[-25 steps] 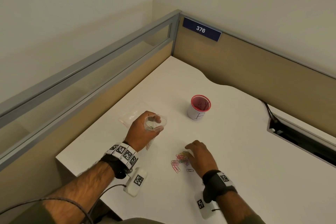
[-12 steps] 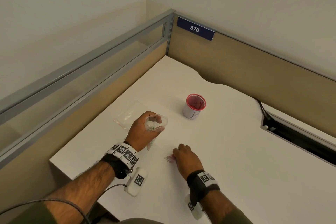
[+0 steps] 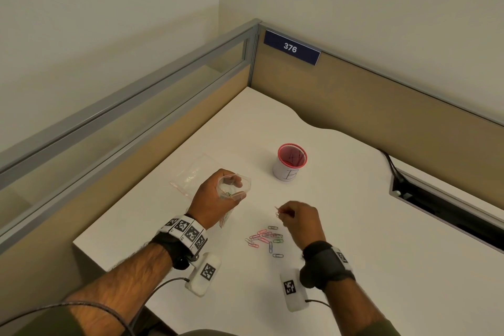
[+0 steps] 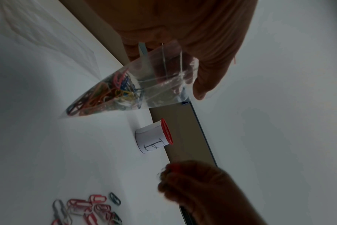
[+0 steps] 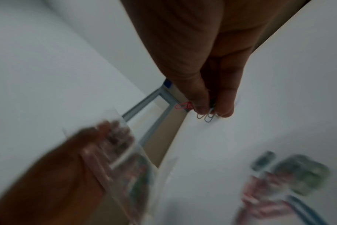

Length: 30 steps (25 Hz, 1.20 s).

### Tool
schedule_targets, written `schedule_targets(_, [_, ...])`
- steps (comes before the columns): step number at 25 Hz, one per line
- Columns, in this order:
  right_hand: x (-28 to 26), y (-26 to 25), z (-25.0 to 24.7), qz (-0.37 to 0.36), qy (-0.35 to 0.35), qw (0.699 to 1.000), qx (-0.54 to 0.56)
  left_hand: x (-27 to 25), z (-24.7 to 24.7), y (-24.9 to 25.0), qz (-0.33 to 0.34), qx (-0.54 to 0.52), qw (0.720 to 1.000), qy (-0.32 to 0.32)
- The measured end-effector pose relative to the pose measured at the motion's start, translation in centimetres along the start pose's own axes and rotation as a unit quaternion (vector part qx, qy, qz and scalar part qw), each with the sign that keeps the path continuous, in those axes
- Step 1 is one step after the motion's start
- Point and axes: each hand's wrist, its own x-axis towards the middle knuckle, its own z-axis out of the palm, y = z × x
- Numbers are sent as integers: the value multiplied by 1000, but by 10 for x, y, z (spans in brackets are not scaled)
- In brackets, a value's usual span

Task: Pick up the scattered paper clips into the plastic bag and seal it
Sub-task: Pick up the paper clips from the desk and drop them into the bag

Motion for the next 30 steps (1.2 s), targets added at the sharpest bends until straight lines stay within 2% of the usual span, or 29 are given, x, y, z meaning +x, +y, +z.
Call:
schedule_targets(4, [-2, -48, -36, -58, 53, 992, 101, 1, 5, 0, -3, 0, 1000, -7])
schedule_targets(9, [-5, -102, -47, -137, 30, 980, 139, 4, 11, 6, -3, -5, 1000, -24])
schedule_targets(15, [1, -117, -29, -167, -15, 979, 119, 8, 10, 9, -6, -21, 999, -41])
schedule_targets(18, [1, -115, -33, -159, 17, 977, 143, 9, 11, 12, 3, -9, 999, -33])
schedule_targets(22, [8, -93, -48, -127, 80, 970, 190, 8, 13, 13, -10, -11, 1000, -28])
schedule_targets(25, [19, -41, -40, -63, 87, 990, 96, 7, 10, 12, -10, -28, 999, -23])
schedule_targets(28, [16, 20, -9, 17, -5, 997, -76, 7, 8, 10, 0, -34, 999, -15])
schedule_targets(30, [6, 42, 14, 31, -72, 990, -119, 6, 6, 11, 4, -32, 999, -6])
